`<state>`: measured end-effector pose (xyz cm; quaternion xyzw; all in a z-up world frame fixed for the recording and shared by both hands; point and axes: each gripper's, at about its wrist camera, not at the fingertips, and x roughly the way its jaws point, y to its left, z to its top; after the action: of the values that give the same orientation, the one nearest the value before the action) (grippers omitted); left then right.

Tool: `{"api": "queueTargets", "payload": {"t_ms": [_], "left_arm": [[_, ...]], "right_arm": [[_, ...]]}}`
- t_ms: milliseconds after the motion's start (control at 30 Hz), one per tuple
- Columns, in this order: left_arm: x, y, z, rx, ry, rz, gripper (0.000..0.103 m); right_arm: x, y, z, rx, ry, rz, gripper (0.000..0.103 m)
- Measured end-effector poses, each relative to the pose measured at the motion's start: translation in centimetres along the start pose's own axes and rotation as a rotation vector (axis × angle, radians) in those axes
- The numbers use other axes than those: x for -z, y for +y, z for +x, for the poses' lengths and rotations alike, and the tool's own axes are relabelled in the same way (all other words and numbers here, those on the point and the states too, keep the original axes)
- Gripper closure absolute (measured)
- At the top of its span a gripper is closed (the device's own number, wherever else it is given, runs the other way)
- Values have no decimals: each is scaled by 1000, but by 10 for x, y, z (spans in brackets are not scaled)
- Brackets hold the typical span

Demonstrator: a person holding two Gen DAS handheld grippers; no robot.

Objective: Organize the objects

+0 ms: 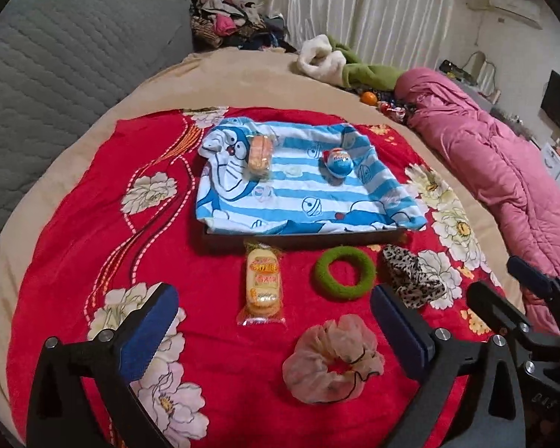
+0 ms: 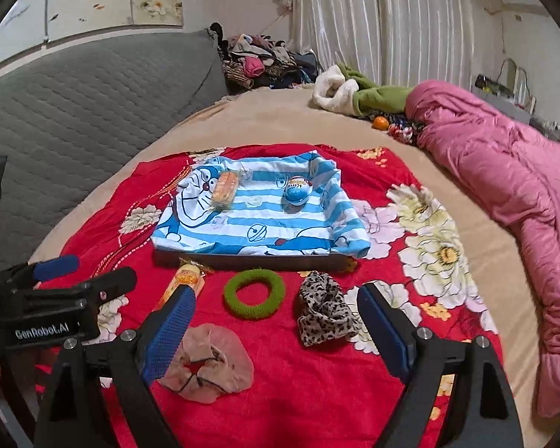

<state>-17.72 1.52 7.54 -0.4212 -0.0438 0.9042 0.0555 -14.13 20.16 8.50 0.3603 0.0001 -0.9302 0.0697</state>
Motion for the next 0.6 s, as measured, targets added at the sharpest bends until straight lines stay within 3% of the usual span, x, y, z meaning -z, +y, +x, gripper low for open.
{"api": "queueTargets", "payload": {"t_ms": [367, 600], "left_arm": [[11, 0, -21, 55, 9, -25, 1], [15, -14, -49, -18, -59, 42, 1]], "right_arm": [[6, 4, -31, 9, -47, -15, 15], [11, 0, -48, 18, -70, -17, 15]]}}
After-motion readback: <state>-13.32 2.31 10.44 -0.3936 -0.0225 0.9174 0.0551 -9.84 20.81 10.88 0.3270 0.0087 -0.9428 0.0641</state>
